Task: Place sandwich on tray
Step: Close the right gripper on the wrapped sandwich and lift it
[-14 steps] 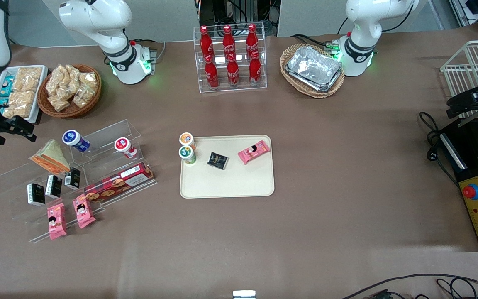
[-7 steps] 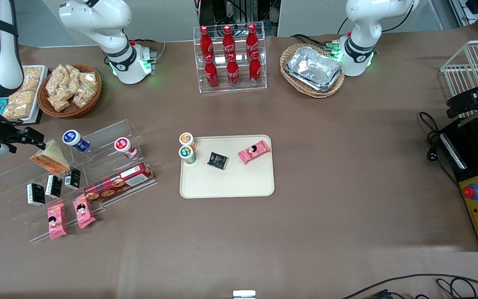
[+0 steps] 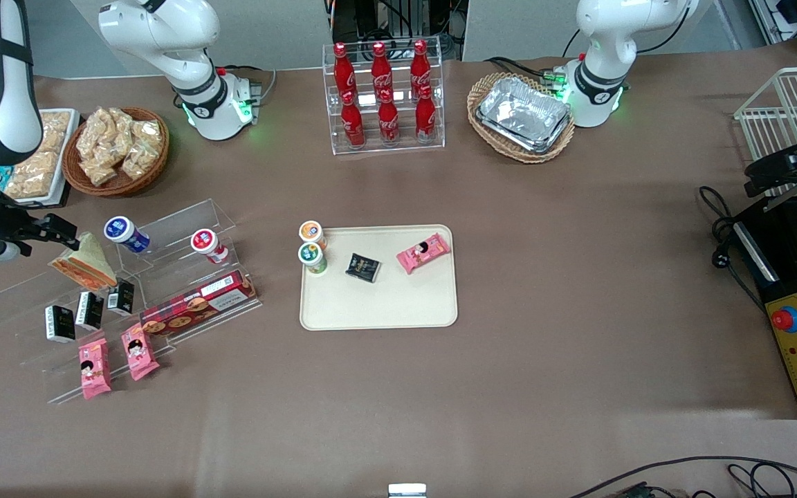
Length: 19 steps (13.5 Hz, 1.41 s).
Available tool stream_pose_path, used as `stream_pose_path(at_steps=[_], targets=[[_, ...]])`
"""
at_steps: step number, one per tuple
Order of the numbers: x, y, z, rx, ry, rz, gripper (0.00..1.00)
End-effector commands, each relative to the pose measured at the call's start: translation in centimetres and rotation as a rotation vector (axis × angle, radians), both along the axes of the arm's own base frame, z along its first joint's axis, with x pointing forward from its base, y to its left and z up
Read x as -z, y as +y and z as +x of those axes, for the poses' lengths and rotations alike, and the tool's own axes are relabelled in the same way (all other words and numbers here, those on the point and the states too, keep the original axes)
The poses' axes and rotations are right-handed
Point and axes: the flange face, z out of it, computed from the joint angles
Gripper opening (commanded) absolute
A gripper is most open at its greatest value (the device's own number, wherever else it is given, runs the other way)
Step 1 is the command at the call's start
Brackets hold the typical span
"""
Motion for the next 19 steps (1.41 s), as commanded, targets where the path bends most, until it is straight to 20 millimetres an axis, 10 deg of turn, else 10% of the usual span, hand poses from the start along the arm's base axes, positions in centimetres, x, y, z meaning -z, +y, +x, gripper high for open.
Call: stream_pose_path(at_steps=[1, 19], targets=[[1.6, 0.0, 1.0, -0.003, -0.019, 0.008, 1.00], [6.1, 0.4, 0.5, -0.110, 0.033, 0.004, 1.00]])
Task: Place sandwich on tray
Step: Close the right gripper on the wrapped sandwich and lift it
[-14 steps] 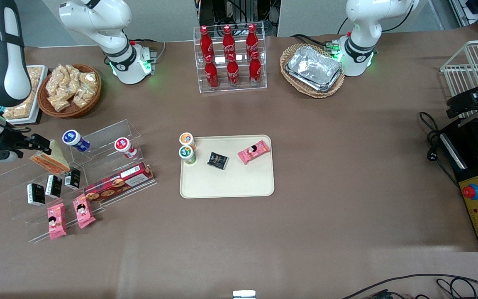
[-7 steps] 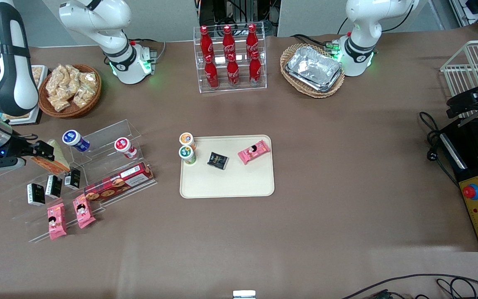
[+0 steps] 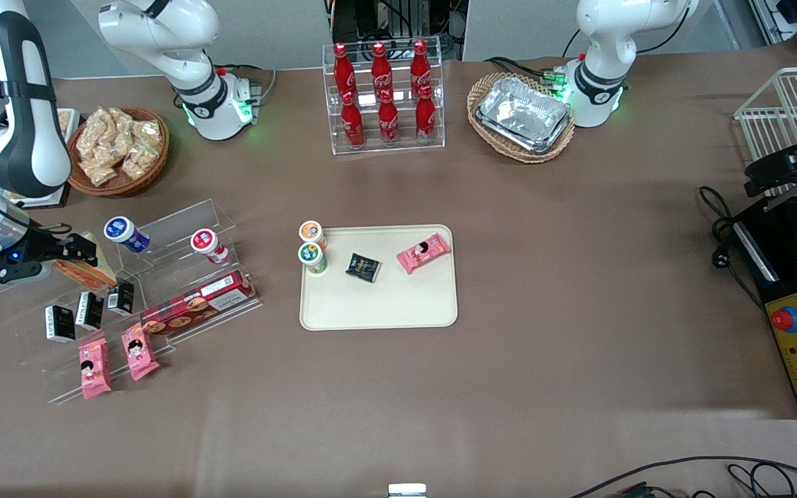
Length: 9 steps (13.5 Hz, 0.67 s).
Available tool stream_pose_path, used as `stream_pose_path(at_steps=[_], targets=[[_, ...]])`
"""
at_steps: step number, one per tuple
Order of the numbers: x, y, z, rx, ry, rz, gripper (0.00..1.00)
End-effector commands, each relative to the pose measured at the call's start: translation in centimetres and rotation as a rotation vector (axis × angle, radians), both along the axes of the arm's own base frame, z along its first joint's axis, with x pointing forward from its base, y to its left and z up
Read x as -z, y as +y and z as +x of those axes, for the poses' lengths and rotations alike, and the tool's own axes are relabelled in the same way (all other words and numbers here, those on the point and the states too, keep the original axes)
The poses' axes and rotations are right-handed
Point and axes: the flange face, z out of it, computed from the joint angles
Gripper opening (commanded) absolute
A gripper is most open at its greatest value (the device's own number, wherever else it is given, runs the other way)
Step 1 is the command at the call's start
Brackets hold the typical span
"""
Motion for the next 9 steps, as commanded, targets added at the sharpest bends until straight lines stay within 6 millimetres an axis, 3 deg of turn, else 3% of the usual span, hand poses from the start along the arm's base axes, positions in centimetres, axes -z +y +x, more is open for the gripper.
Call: stream_pose_path(at_steps=[1, 4, 6, 9], targets=[[-0.08, 0.33, -1.35, -0.015, 0.018, 0.033, 1.00], [0.16, 0.18, -1.40, -0.038, 0.024, 0.032, 0.94], [0.25, 0.19, -1.41, -0.041, 0.027, 0.033, 0.74], [0.20, 0.19, -1.45, -0.042, 0.029, 0.033, 0.37]])
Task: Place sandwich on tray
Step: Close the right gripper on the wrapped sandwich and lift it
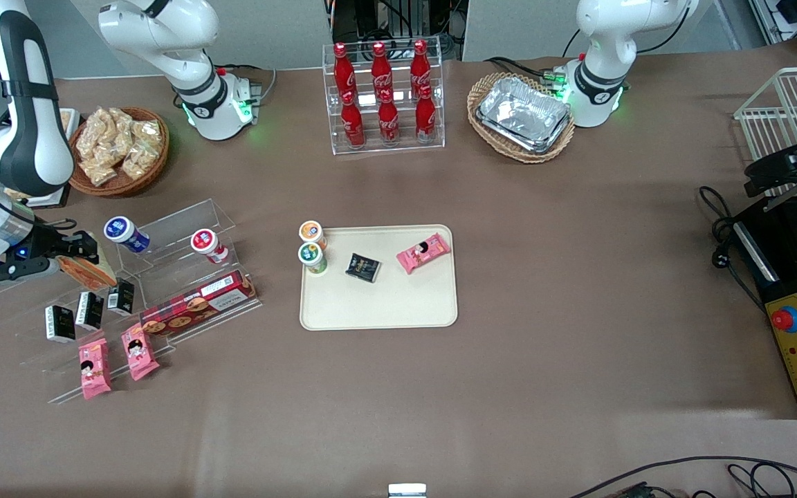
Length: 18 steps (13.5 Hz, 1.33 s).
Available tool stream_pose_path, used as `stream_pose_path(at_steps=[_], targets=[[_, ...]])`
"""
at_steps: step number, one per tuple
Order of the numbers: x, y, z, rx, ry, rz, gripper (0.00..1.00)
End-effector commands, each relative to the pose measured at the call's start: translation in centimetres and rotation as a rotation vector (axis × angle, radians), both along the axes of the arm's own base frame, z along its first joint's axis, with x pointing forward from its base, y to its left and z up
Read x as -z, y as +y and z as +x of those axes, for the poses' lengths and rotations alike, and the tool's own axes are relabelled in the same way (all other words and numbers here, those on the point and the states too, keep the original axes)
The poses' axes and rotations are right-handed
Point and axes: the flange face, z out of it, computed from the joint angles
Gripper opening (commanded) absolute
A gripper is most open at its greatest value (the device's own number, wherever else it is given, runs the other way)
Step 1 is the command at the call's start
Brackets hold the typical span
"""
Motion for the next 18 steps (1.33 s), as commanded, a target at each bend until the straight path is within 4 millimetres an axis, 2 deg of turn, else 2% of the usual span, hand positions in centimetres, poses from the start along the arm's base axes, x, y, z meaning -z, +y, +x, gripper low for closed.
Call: stream_pose_path(at_steps=[1, 3, 5, 8, 11, 12, 14, 15, 18], targets=[[-0.4, 0.0, -0.8, -0.008, 0.001, 0.023, 0.24], [-1.0, -0.1, -0.7, -0.009, 0.002, 0.023, 0.06], [-3.8, -0.7, 0.0, 0.006, -0.004, 0.025, 0.05], [-11.3, -1.3, 1.5, 0.026, 0.028, 0.037, 0.05], [-17.0, -0.5, 2.0, 0.144, 0.046, 0.031, 0.05], [-18.6, 0.9, 2.4, 0.223, 0.054, 0.028, 0.05], [-21.2, 5.6, 3.3, 0.365, 0.060, 0.023, 0.05], [-21.8, 8.5, 3.7, 0.438, 0.059, 0.016, 0.05], [-21.8, 16.3, 3.9, 0.698, 0.068, 0.006, 0.05]])
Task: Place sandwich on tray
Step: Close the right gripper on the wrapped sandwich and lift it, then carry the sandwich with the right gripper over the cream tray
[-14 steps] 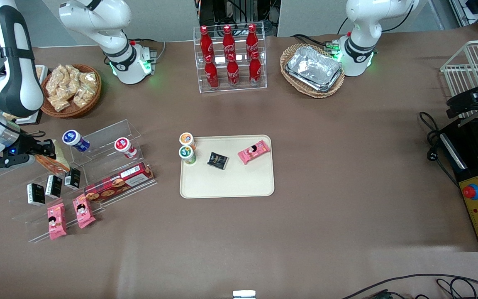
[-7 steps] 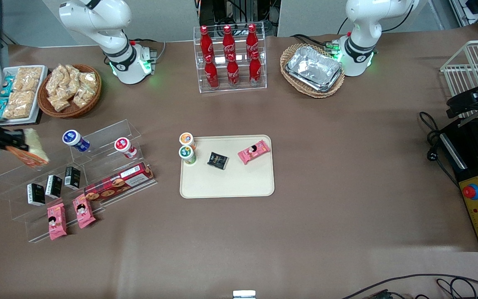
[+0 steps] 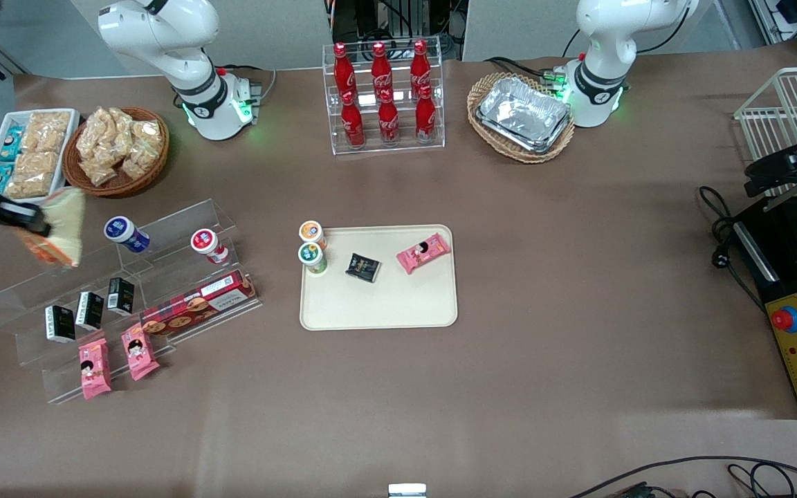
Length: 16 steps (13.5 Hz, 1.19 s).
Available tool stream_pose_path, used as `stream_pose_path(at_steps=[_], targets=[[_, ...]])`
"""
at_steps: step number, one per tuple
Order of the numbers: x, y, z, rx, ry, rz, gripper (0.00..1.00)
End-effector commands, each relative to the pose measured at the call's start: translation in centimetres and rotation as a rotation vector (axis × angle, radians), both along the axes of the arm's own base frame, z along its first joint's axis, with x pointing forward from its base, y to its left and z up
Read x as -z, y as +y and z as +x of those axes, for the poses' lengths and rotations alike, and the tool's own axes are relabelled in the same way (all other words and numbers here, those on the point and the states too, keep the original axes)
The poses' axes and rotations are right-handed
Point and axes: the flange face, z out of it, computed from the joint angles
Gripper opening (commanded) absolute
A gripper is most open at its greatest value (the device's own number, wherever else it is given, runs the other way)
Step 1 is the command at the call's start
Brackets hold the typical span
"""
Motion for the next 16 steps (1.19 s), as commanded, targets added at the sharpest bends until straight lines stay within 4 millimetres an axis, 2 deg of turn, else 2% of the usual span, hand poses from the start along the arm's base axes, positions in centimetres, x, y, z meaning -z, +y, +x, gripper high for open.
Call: stream_pose_path(at_steps=[1, 2, 5, 7, 9, 12, 16], targets=[[-0.2, 7.7, 0.6, 0.292, 0.024, -0.013, 0.05], [0.0, 10.7, 0.4, 0.372, 0.026, -0.022, 0.05], [1.8, 16.7, 0.3, 0.586, 0.043, -0.055, 0.05], [3.8, 21.7, 0.3, 0.749, 0.042, -0.089, 0.05], [6.5, 28.1, 0.7, 0.857, 0.015, -0.110, 0.05], [10.7, 34.9, 2.1, 1.072, -0.029, -0.109, 0.05], [15.7, 40.8, 3.6, 1.230, -0.050, -0.065, 0.05]])
